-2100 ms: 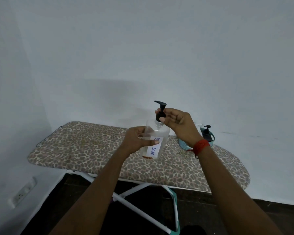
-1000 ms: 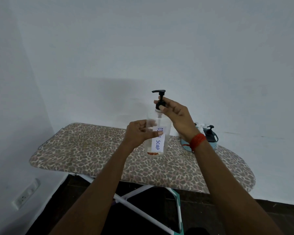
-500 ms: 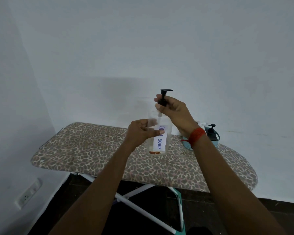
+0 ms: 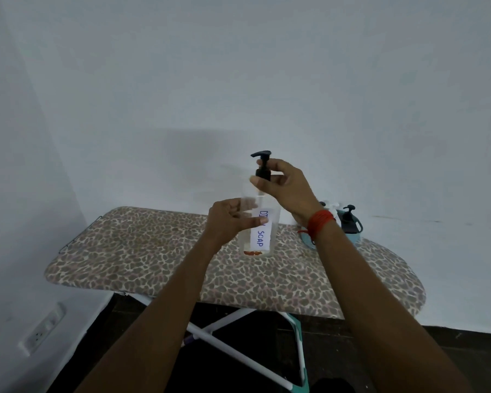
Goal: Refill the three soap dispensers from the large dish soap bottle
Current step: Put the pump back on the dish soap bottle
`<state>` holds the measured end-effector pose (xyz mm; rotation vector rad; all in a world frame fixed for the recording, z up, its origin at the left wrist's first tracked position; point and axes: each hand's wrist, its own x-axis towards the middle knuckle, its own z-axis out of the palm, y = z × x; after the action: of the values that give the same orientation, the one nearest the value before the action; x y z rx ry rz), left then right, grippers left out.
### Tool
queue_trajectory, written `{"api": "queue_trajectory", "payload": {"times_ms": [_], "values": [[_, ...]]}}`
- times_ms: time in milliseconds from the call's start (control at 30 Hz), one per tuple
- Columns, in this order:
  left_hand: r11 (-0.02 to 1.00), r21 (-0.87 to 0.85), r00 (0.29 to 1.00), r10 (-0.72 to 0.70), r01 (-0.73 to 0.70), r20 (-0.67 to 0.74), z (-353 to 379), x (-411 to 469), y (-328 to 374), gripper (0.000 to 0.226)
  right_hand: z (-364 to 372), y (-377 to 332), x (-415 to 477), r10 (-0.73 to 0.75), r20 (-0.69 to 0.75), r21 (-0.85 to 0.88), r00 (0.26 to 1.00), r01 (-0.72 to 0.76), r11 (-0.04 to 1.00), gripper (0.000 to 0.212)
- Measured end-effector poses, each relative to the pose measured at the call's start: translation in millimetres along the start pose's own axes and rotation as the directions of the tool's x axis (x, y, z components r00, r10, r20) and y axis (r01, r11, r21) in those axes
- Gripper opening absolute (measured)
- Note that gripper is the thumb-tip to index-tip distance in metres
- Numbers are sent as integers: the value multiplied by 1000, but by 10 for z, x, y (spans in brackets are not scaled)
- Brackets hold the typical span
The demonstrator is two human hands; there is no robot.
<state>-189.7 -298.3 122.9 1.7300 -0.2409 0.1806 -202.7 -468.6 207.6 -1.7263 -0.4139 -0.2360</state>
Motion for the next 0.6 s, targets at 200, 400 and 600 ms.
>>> {"api": "queue_trajectory", "payload": {"times_ms": [200,400,600], "values": [[998,-56,1000,-3,4,16,-65,-49,0,48,-183,-10,-19,-54,179,86,982,39,996,42],[999,-30,999,33,-34,-18,40,-46,13,49,-98,-26,15,-82,35,48,996,80,996,34],[997,38,993,70,-67,-100,137,-35,-50,48,-9,15,-20,-92,-115,-154,989,74,985,28]]}}
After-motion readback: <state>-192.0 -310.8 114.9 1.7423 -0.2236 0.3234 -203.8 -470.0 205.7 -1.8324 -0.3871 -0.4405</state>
